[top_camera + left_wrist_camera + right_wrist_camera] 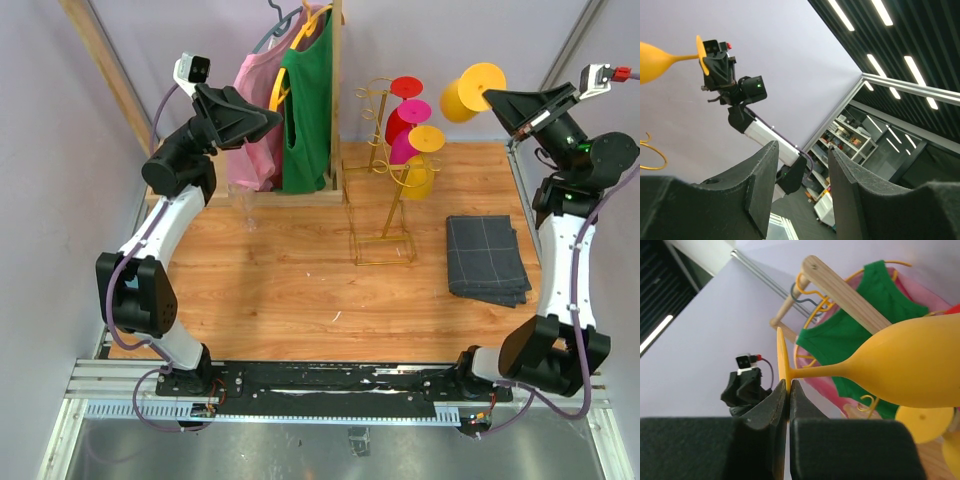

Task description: Place the wine glass upside down on the wine glass rack

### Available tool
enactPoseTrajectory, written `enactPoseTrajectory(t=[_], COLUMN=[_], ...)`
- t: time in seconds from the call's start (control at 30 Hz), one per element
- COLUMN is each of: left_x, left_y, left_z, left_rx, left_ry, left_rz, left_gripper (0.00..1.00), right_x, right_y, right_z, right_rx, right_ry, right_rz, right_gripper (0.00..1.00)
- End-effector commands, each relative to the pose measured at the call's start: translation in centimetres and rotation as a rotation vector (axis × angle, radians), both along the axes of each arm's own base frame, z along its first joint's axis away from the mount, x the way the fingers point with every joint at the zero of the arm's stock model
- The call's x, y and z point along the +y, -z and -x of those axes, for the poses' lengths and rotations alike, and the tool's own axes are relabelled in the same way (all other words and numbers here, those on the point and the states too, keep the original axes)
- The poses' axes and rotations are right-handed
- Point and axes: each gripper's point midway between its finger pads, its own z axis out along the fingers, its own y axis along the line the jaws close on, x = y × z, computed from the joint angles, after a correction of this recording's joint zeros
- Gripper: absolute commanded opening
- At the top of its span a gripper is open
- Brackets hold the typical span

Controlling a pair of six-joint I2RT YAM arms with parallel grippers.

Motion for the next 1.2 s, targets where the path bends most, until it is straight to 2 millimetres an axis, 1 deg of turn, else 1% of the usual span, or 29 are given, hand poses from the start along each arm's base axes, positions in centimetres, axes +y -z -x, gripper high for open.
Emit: enactPoseTrajectory(t=[0.0, 0.17, 0.2, 0.27, 0.33, 0.53, 0.63, 0.93, 1.03, 1.17], left_x=[0.7, 0.6, 0.6, 0.5, 0.5, 0.5, 0.5, 0.4, 0.5, 0.5], left_y=[0.1, 0.4, 0.4, 0.5, 0.5, 0.6, 0.8, 1.1, 1.1, 1.2], left_z=[3.1, 2.7, 2.6, 2.4, 2.1, 1.9, 2.0, 2.3, 2.2, 2.1], left_rx=[-0.203, -0.197, -0.197, -0.195, -0.192, -0.187, -0.182, -0.181, -0.176, -0.175], left_ry=[0.001, 0.001, 0.001, -0.001, -0.004, -0.004, -0.006, -0.018, -0.019, -0.019], left_rz=[0.028, 0.023, 0.019, 0.016, 0.015, 0.017, 0.017, 0.006, 0.009, 0.010], left_gripper=[0.49, 0.48, 0.48, 0.48, 0.48, 0.48, 0.48, 0.48, 0.48, 0.48], right_x=[-0.9, -1.7, -1.9, -2.2, -2.4, -2.1, -2.0, -1.8, -1.7, -1.1], right_y=[2.6, 3.8, 4.5, 5.0, 5.9, 9.1, 10.3, 12.9, 13.5, 14.0], right_z=[0.4, 1.1, 1.3, 1.6, 1.8, 1.8, 1.9, 1.7, 1.5, 1.3], right_rx=[0.071, 0.153, 0.188, 0.223, 0.277, 0.424, 0.468, 0.579, 0.600, 0.622], right_ry=[0.149, 0.266, 0.290, 0.325, 0.336, 0.290, 0.279, 0.234, 0.223, 0.165], right_rz=[0.169, 0.237, 0.249, 0.266, 0.266, 0.192, 0.170, 0.123, 0.111, 0.077], right_gripper=[0.01, 0.01, 0.01, 0.01, 0.01, 0.01, 0.01, 0.01, 0.01, 0.01])
